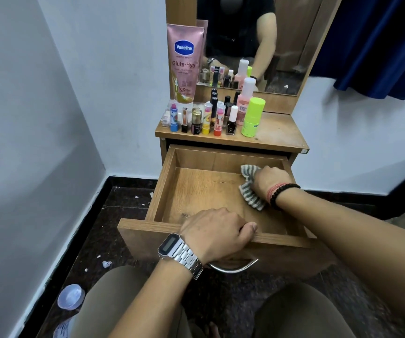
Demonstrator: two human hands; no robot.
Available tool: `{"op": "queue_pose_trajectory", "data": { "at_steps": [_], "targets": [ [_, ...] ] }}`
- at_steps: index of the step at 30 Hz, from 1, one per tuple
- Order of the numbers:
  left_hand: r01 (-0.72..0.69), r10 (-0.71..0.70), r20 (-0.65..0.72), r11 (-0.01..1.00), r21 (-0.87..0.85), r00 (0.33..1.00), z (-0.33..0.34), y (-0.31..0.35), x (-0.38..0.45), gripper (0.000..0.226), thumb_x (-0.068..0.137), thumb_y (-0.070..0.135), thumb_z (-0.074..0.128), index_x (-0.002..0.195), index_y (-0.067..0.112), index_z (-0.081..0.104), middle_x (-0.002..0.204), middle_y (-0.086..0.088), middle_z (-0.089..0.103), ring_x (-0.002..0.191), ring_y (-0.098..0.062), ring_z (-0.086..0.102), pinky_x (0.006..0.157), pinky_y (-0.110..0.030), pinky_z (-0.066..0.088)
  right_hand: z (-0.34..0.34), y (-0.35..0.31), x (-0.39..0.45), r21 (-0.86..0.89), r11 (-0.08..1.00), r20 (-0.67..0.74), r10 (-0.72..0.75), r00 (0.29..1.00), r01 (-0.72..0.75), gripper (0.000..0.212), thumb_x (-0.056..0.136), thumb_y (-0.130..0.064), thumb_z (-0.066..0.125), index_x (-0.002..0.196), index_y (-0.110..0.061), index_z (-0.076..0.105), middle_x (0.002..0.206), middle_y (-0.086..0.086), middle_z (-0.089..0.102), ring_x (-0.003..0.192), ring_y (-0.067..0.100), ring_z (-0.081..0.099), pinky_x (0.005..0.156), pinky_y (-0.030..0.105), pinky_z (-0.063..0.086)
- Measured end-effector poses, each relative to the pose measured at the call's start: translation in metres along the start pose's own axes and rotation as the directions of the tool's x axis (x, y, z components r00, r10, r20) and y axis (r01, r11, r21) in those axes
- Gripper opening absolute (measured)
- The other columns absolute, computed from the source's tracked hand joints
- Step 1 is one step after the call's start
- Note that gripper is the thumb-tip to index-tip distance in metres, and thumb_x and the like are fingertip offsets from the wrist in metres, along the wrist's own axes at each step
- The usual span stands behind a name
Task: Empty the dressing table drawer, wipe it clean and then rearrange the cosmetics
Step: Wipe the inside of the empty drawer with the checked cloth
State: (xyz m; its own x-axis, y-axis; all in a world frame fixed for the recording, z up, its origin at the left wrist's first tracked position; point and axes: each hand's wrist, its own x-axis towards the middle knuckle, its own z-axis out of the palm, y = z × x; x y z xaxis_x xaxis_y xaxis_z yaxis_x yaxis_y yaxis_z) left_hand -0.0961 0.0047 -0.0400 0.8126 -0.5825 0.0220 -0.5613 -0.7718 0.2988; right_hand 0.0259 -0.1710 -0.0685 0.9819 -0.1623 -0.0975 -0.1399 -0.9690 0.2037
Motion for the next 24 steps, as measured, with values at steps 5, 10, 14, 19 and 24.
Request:
{"op": "queue_pose_trajectory", "data": {
  "at_steps": [5, 10, 14, 19, 24],
  "targets": [
    [-0.001, 0.001, 0.011, 1.0, -0.016, 1.0, 0.0, 0.0, 0.002, 0.042, 0.097, 0.053, 0.028, 0.07, 0.026, 0.045, 0.058, 0.007, 0.037, 0.064, -0.022, 0.046, 0.062, -0.031, 0.034, 0.008, 0.006, 0.017, 0.229, 0.957, 0.078, 0.164, 0.983, -0.178, 0.036, 0.094, -0.02, 0.04, 0.118, -0.005, 0.062, 0.123, 0.015, 0.063, 0.109, 0.032, 0.063, 0.08, 0.032, 0.047],
    [-0.003, 0.003, 0.0, 1.0, -0.019, 1.0, -0.002, 0.001, 0.001, 0.045, 0.097, 0.052, 0.028, 0.076, 0.025, 0.057, 0.059, 0.005, 0.036, 0.067, -0.023, 0.048, 0.062, -0.032, 0.033, -0.001, -0.003, 0.03, 0.681, 0.656, 0.271, 0.188, 0.944, -0.326, 0.021, 0.095, -0.018, 0.051, 0.087, 0.0, 0.058, 0.087, 0.017, 0.071, 0.055, 0.026, 0.068, 0.041, 0.032, 0.055],
    [0.02, -0.02, 0.005, 0.999, -0.032, 1.0, -0.002, 0.001, 0.0, 0.047, 0.097, 0.053, 0.027, 0.077, 0.023, 0.056, 0.067, -0.002, 0.047, 0.078, -0.029, 0.059, 0.064, -0.033, 0.038, -0.004, -0.026, 0.029, 0.794, 0.577, 0.226, 0.008, 0.974, -0.189, 0.027, 0.097, -0.021, 0.048, 0.072, -0.012, 0.054, 0.074, 0.011, 0.067, 0.047, 0.011, 0.063, 0.059, 0.028, 0.057],
    [0.027, -0.027, 0.013, 0.999, -0.04, 1.0, -0.001, 0.004, -0.001, 0.047, 0.097, 0.053, 0.026, 0.078, 0.023, 0.057, 0.073, -0.003, 0.052, 0.085, -0.031, 0.062, 0.065, -0.035, 0.04, -0.016, -0.082, 0.027, 0.903, 0.376, 0.253, -0.078, 0.964, -0.207, 0.023, 0.095, -0.023, 0.054, 0.082, -0.005, 0.058, 0.068, 0.012, 0.068, 0.056, 0.021, 0.066, 0.058, 0.032, 0.058],
    [0.022, -0.024, -0.023, 0.998, -0.058, 0.999, 0.003, 0.003, -0.001, 0.052, 0.098, 0.05, 0.028, 0.094, 0.015, 0.067, 0.094, -0.014, 0.066, 0.088, -0.036, 0.061, 0.064, -0.035, 0.033, -0.031, -0.136, 0.031, 0.93, 0.339, 0.219, -0.208, 0.953, -0.14, 0.023, 0.096, -0.023, 0.057, 0.076, -0.014, 0.052, 0.075, 0.006, 0.061, 0.06, 0.015, 0.062, 0.049, 0.024, 0.056]
  ]
}}
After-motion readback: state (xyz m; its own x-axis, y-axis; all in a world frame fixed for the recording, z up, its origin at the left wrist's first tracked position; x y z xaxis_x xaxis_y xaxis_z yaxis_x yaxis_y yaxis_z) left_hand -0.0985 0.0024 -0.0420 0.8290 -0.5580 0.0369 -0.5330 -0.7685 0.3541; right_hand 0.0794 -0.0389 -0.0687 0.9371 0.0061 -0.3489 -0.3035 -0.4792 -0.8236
